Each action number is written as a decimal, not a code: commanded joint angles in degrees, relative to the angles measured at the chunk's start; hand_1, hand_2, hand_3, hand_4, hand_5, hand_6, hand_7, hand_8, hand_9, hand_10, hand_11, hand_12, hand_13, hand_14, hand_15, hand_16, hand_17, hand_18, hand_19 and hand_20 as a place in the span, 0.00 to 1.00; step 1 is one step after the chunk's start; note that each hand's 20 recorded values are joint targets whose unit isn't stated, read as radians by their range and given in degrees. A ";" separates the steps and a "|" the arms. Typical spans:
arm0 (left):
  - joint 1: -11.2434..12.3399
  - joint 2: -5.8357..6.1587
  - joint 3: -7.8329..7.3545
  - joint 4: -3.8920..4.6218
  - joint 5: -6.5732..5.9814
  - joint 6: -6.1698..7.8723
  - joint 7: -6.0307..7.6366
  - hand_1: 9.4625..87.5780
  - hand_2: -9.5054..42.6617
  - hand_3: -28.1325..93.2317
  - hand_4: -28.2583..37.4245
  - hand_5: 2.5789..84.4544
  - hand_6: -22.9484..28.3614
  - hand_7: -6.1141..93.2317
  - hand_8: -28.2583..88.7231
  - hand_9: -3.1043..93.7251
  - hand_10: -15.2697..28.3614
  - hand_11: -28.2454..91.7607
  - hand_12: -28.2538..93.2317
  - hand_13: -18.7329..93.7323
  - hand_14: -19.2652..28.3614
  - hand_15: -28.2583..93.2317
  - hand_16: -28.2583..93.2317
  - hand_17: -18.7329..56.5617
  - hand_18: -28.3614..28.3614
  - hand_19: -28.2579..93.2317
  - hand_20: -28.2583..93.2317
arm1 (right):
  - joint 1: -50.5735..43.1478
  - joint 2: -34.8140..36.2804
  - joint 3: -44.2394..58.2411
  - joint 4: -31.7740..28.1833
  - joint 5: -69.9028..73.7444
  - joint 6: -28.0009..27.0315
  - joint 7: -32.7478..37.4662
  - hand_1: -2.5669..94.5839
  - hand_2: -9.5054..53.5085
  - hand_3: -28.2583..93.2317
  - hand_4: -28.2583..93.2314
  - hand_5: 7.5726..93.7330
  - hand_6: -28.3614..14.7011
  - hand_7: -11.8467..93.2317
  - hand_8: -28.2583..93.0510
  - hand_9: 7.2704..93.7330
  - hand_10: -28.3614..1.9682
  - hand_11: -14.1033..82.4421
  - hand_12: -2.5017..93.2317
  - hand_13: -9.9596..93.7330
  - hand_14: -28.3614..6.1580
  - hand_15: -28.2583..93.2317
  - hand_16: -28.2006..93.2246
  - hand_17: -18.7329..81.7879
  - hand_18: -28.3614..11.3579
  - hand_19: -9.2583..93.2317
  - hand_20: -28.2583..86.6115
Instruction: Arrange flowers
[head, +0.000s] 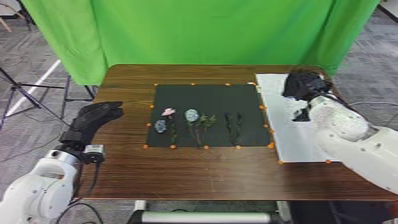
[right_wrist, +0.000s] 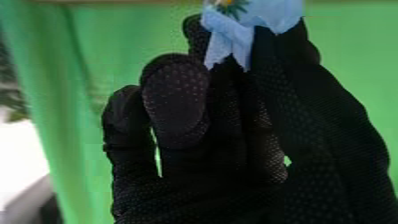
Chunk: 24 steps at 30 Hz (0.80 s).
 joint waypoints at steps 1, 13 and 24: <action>0.52 -0.01 -0.17 -0.45 -0.08 -0.32 -0.60 0.26 0.13 0.75 0.17 0.53 0.55 0.23 0.18 0.50 0.68 0.43 0.34 0.48 0.78 0.41 0.22 0.30 0.75 0.36 0.36 | 9.76 -10.79 -4.83 -3.22 1.24 -3.76 -2.26 0.69 0.00 0.67 0.09 0.82 0.68 0.31 0.25 0.88 0.56 0.18 0.36 0.83 0.57 0.72 0.54 0.53 0.15 0.82 0.83; -0.42 -0.51 0.86 0.13 -0.25 0.22 0.31 0.26 0.13 0.74 0.18 0.52 0.55 0.23 0.18 0.50 0.68 0.43 0.34 0.48 0.78 0.41 0.22 0.30 0.75 0.36 0.36 | 9.01 -25.21 -9.10 2.75 3.03 -11.46 -1.58 0.68 0.00 0.67 0.10 0.83 0.68 0.31 0.25 0.88 0.56 0.18 0.36 0.83 0.56 0.71 0.54 0.53 0.15 0.82 0.83; 0.60 -0.91 -0.35 -0.35 0.06 0.14 -0.28 0.26 0.13 0.75 0.18 0.52 0.55 0.23 0.18 0.50 0.68 0.43 0.34 0.48 0.79 0.41 0.23 0.27 0.74 0.34 0.35 | 6.93 -28.10 -9.17 6.76 2.49 -14.52 -0.24 0.68 0.00 0.67 0.10 0.83 0.68 0.30 0.25 0.88 0.56 0.18 0.36 0.83 0.56 0.71 0.54 0.53 0.14 0.82 0.82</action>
